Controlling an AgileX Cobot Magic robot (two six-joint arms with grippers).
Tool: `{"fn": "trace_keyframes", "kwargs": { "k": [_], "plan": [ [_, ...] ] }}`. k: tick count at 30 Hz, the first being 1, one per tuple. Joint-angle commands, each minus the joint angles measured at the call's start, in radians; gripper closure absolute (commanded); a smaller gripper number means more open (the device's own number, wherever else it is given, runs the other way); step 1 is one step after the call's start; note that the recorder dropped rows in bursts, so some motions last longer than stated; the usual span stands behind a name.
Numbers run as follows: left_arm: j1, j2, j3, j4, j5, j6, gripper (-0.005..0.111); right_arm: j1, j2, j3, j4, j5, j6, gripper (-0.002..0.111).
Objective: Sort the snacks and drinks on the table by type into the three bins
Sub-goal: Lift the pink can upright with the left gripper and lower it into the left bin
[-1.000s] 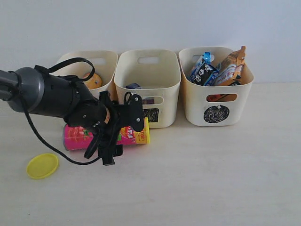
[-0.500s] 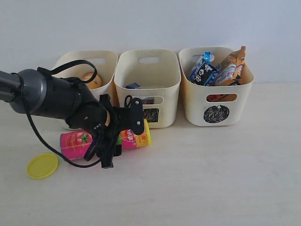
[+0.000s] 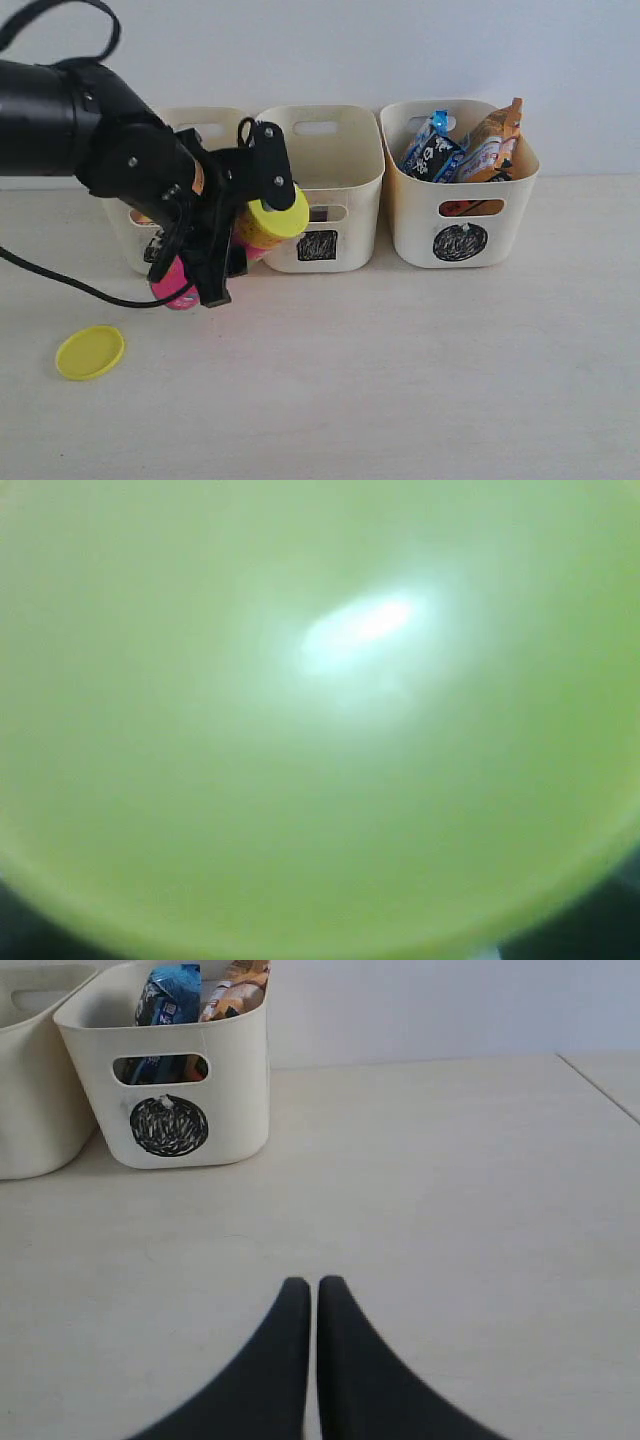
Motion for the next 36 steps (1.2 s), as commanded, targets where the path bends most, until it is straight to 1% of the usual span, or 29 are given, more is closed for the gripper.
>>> {"fn": "trace_keyframes", "kwargs": {
  "k": [1,16,21,23,25,27,29,31,33,36],
  "plan": [
    [-0.006,-0.085,0.001,-0.081,0.014,0.046,0.102,0.001,-0.007,0.004,-0.001,-0.009,0.000,0.108],
    [-0.004,-0.257,0.001,-0.090,0.010,0.044,0.103,0.001,-0.007,0.004,-0.001,-0.009,0.000,0.108],
    [0.001,-0.305,0.001,-0.090,-0.050,0.025,0.103,0.001,-0.007,0.004,-0.001,-0.009,0.000,0.108],
    [0.027,-0.320,0.001,-0.093,-0.128,-0.035,0.103,0.001,-0.007,0.004,-0.001,-0.009,0.000,0.108],
    [0.087,-0.322,0.001,-0.093,-0.239,-0.165,0.103,0.001,-0.007,0.004,-0.001,-0.009,0.000,0.108],
    [0.133,-0.320,0.001,-0.093,-0.318,-0.257,0.103,0.001,-0.007,0.004,-0.001,-0.009,0.000,0.108],
    [0.213,-0.300,0.001,-0.093,-0.432,-0.431,0.103,0.001,-0.007,0.004,-0.001,-0.009,0.000,0.108],
    [0.284,-0.251,0.001,-0.093,-0.518,-0.587,0.103,0.001,-0.007,0.004,-0.001,-0.009,0.000,0.108],
    [0.322,-0.206,0.001,-0.093,-0.570,-0.655,0.103,0.001,-0.007,0.004,-0.001,-0.009,0.000,0.108],
    [0.353,-0.138,0.001,-0.093,-0.636,-0.745,0.103,0.001,-0.007,0.004,-0.001,-0.009,0.000,0.108]
  ]
}}
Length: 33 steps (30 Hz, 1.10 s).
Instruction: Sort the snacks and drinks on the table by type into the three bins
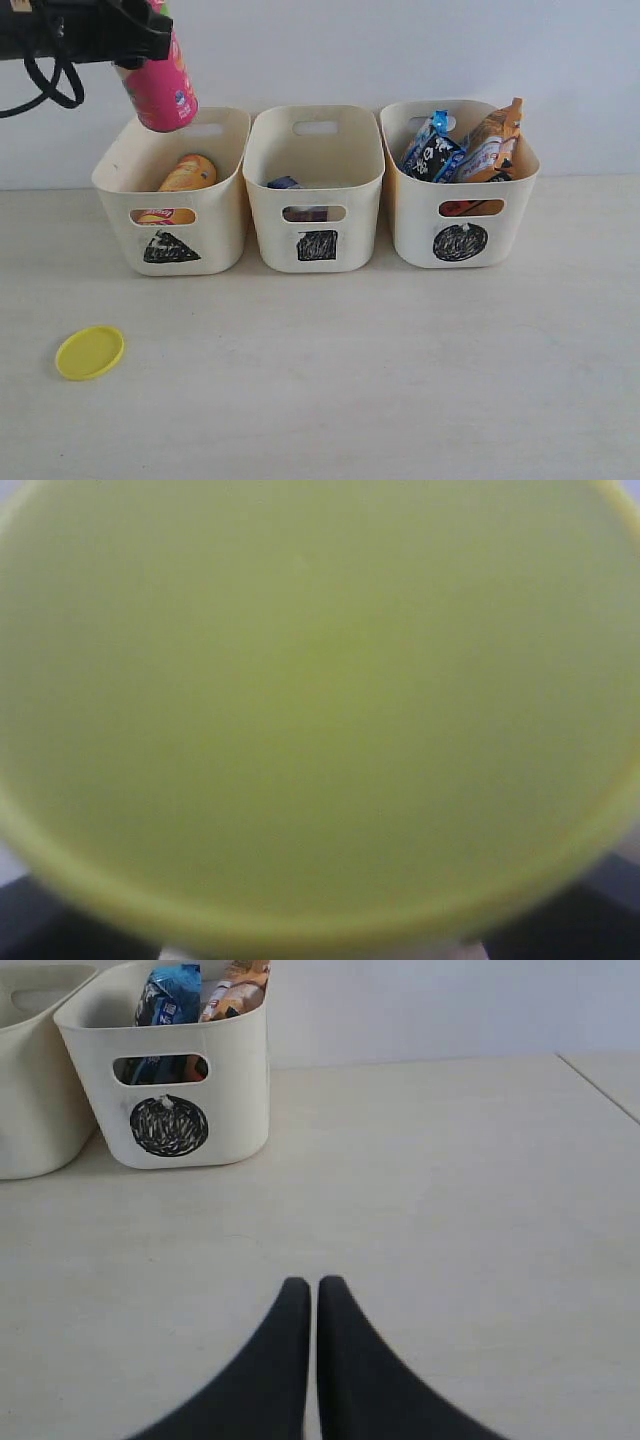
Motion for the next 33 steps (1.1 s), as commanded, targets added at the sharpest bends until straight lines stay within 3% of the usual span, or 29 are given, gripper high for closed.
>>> {"fn": "trace_keyframes", "kwargs": {
  "k": [1,8,9,14,17,19,23,26,28,33],
  "plan": [
    [0.044,0.109,0.001,-0.011,-0.131,-0.161,0.103,0.001,-0.007,0.004,-0.001,-0.007,0.000,0.108],
    [0.055,0.251,-0.025,-0.011,-0.184,-0.213,0.100,0.001,-0.007,0.004,-0.001,-0.007,0.000,0.108],
    [0.055,0.266,-0.032,-0.011,-0.177,-0.213,0.094,0.001,-0.007,0.004,-0.001,-0.007,0.000,0.108],
    [0.055,0.298,-0.041,-0.011,-0.159,-0.213,0.044,0.001,-0.007,0.004,-0.001,-0.007,0.000,0.108],
    [0.055,0.290,-0.041,-0.011,-0.155,-0.213,0.026,0.001,-0.007,0.004,-0.001,-0.007,0.000,0.108],
    [0.055,0.276,-0.041,-0.011,-0.142,-0.213,0.022,0.001,-0.007,0.004,-0.001,-0.007,0.000,0.108],
    [0.055,0.231,-0.041,-0.011,-0.080,-0.213,0.022,0.001,-0.007,0.004,-0.001,-0.007,0.000,0.108],
    [0.055,0.188,-0.041,-0.011,-0.021,-0.213,0.030,0.001,-0.007,0.004,-0.001,-0.007,0.000,0.108],
    [0.055,0.156,-0.041,-0.011,0.020,-0.213,0.043,0.001,-0.007,0.004,-0.001,-0.007,0.000,0.108],
    [0.055,0.072,-0.041,-0.011,0.144,-0.213,0.093,0.001,-0.007,0.004,-0.001,-0.007,0.002,0.108]
  ]
}}
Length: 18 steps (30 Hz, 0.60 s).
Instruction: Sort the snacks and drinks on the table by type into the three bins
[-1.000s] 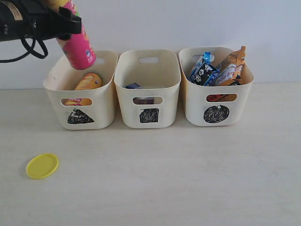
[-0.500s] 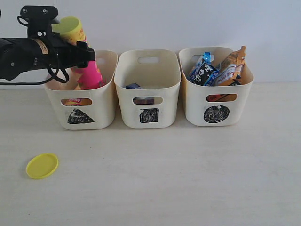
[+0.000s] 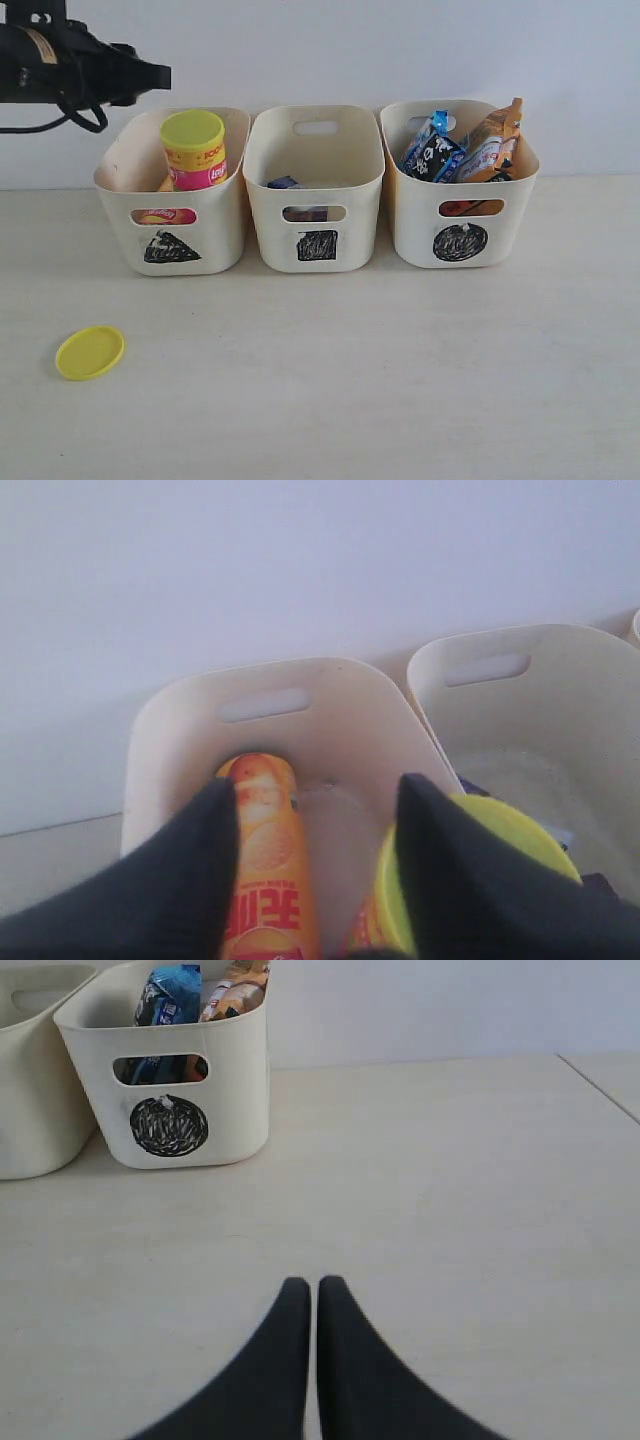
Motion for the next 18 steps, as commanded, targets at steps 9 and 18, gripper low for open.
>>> {"fn": "trace_keyframes", "kwargs": {
  "k": [9,18],
  "plan": [
    [0.002,-0.203,0.085,-0.011,0.190,0.003,0.102,0.001,-0.007,0.004,-0.001,-0.007,0.002,0.108],
    [0.002,-0.506,0.401,-0.011,0.016,-0.077,0.102,0.001,-0.007,0.004,-0.001,-0.007,0.002,0.108]
  ]
}}
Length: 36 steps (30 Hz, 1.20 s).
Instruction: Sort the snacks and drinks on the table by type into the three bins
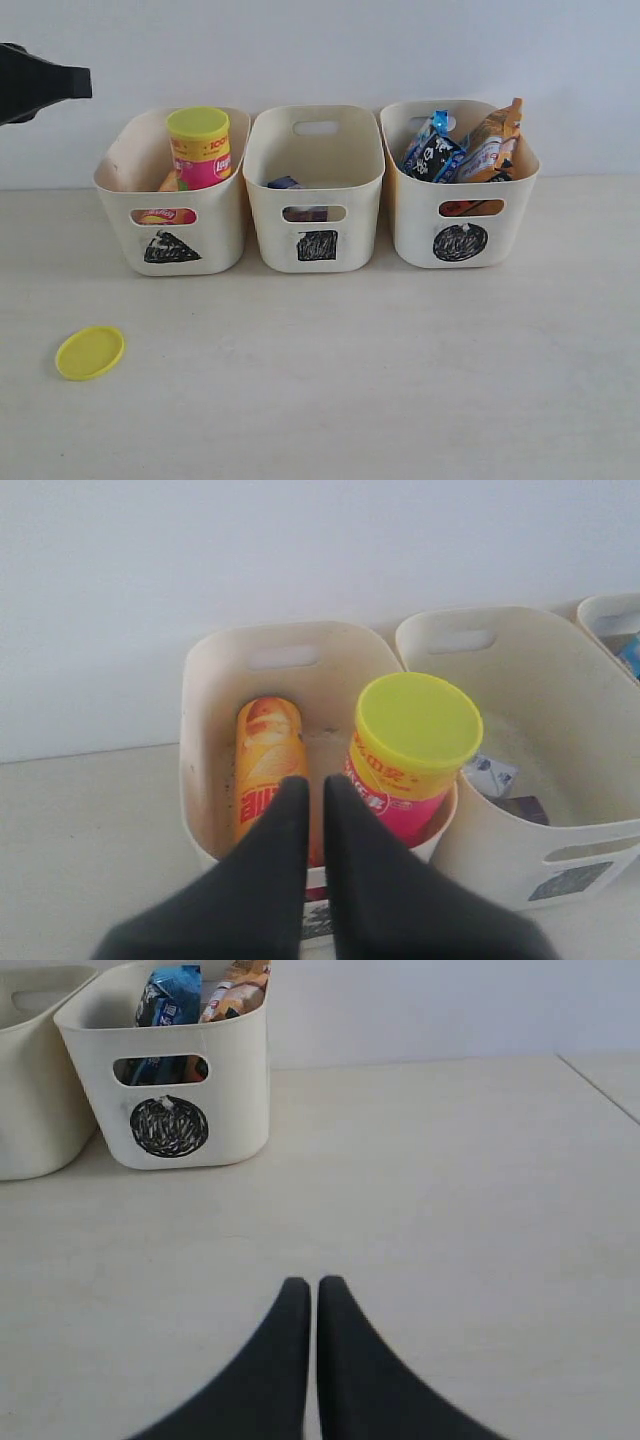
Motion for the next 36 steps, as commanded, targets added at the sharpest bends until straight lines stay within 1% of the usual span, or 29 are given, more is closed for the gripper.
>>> {"fn": "trace_keyframes", "kwargs": {
  "k": [1,4,5,6,9,15,20,27,28,36],
  "plan": [
    [0.013,-0.156,0.101,-0.011,-0.011,-0.026,0.102,0.001,-0.005,0.004,-0.001,-0.007,0.000,0.108],
    [0.061,-0.298,0.151,-0.011,0.073,-0.032,0.102,0.001,-0.005,0.004,-0.001,-0.007,0.000,0.108],
    [0.083,-0.374,0.185,-0.011,0.087,-0.034,0.102,0.001,-0.005,0.004,-0.001,-0.007,0.000,0.108],
    [0.095,-0.421,0.209,-0.011,0.087,-0.041,0.102,0.001,-0.005,0.004,-0.001,-0.007,0.002,0.108],
    [0.140,-0.650,0.304,-0.011,0.079,-0.086,0.102,0.001,-0.005,0.004,-0.001,-0.007,0.002,0.108],
    [0.143,-0.933,0.407,-0.011,0.084,-0.152,0.102,0.001,-0.005,0.004,-0.001,-0.007,0.002,0.108],
    [0.143,-1.124,0.454,-0.011,0.089,-0.154,0.102,0.001,-0.005,0.004,-0.001,-0.007,0.002,0.108],
    [0.143,-1.261,0.456,-0.011,0.087,-0.154,0.102,0.001,-0.005,0.004,-0.001,-0.007,0.002,0.108],
    [0.135,-1.274,0.456,-0.011,0.087,-0.154,0.102,0.001,-0.005,0.004,-0.001,-0.007,0.002,0.108],
    [0.127,-1.301,0.456,-0.011,0.087,-0.154,0.102,0.001,-0.005,0.004,-0.001,-0.007,0.004,0.108]
  ]
}}
